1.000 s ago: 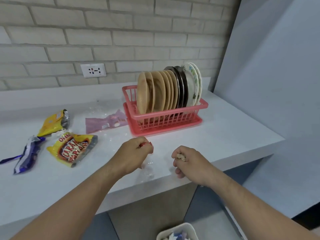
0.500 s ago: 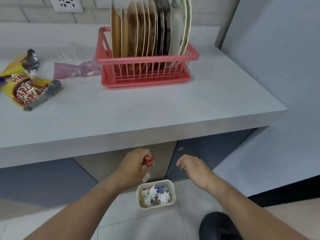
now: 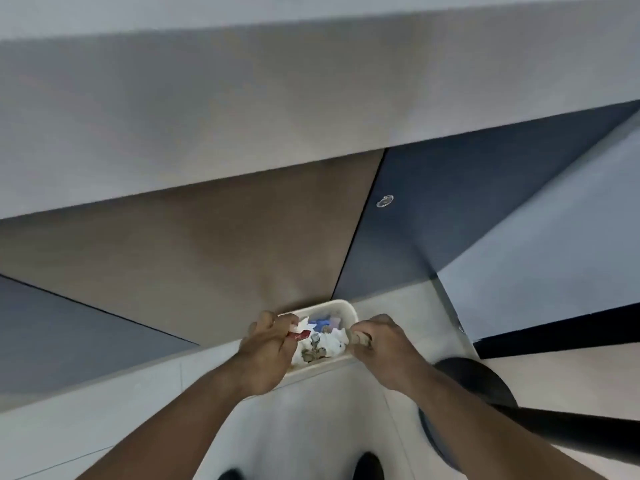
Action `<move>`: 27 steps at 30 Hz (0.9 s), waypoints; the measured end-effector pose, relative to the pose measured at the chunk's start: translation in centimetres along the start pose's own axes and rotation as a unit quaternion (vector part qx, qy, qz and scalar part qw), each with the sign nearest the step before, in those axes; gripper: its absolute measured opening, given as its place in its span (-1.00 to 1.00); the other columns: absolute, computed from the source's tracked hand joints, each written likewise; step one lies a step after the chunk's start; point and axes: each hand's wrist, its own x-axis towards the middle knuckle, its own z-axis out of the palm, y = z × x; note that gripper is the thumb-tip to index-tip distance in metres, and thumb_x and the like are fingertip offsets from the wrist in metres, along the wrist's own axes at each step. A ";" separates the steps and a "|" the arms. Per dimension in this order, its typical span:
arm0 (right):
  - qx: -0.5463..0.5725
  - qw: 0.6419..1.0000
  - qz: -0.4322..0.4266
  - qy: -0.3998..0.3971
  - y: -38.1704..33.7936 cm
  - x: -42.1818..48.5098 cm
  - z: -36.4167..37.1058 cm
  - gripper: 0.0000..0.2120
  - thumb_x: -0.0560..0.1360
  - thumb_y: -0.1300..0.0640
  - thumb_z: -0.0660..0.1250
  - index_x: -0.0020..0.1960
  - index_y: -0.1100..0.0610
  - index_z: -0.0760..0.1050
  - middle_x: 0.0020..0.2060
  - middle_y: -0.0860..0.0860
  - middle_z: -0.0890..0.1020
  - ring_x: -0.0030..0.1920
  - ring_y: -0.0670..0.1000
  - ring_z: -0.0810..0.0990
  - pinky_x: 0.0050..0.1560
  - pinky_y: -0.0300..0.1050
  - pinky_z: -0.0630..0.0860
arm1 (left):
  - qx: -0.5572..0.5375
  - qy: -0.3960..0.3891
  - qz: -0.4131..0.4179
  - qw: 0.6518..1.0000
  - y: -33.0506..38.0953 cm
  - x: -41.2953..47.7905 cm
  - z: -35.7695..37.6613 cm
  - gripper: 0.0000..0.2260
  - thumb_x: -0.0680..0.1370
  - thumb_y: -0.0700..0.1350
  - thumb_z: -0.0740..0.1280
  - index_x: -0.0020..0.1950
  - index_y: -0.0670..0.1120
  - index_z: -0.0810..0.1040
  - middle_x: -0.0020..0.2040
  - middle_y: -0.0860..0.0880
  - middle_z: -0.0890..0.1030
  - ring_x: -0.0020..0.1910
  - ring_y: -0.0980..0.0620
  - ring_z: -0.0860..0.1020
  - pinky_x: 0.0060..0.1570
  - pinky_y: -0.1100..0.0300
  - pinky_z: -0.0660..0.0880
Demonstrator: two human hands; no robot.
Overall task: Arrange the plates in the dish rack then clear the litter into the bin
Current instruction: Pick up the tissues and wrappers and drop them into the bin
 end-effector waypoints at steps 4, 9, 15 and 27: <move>0.001 1.000 0.010 0.008 3.9 5.0 5.8 -0.59 0.51 0.10 0.37 0.34 -0.01 0.45 0.10 0.02 0.52 0.10 0.03 0.52 0.08 -0.21 0.43 | 0.013 -0.033 0.005 0.999 -4.7 4.8 4.7 -0.54 0.63 -0.14 0.06 0.53 0.08 0.10 0.36 0.05 0.27 0.38 0.00 0.25 0.38 0.13 0.24; -0.053 0.998 0.004 0.041 7.4 11.3 11.3 -0.74 0.48 0.02 0.38 0.07 0.03 0.37 -0.10 0.03 0.57 -0.04 0.09 0.52 -0.15 -0.12 0.40 | -0.013 0.007 -0.015 1.000 -8.7 8.8 9.4 -0.69 0.60 -0.06 0.17 0.29 0.11 0.15 0.10 0.08 0.57 0.01 -0.05 0.54 0.02 0.09 0.48; -0.172 0.984 -0.026 0.028 10.4 19.2 16.5 -0.97 0.50 0.22 0.32 -0.08 0.17 0.52 -0.04 0.04 0.56 -0.07 0.07 0.56 -0.11 -0.14 0.48 | 0.027 0.096 0.004 0.995 -11.8 11.3 11.8 -0.82 0.52 -0.01 0.35 0.08 0.05 0.44 0.05 0.11 0.34 -0.16 0.06 0.53 -0.06 0.12 0.52; -0.188 0.978 -0.082 0.043 11.4 18.4 13.9 -0.80 0.56 0.16 0.26 -0.10 0.10 0.65 -0.10 0.01 0.57 -0.17 -0.02 0.50 -0.24 -0.25 0.42 | 0.104 0.050 -0.075 0.991 -11.9 18.0 19.3 -0.65 0.46 -0.22 0.35 0.23 -0.11 0.41 0.17 -0.10 0.44 0.05 -0.09 0.51 0.02 0.11 0.47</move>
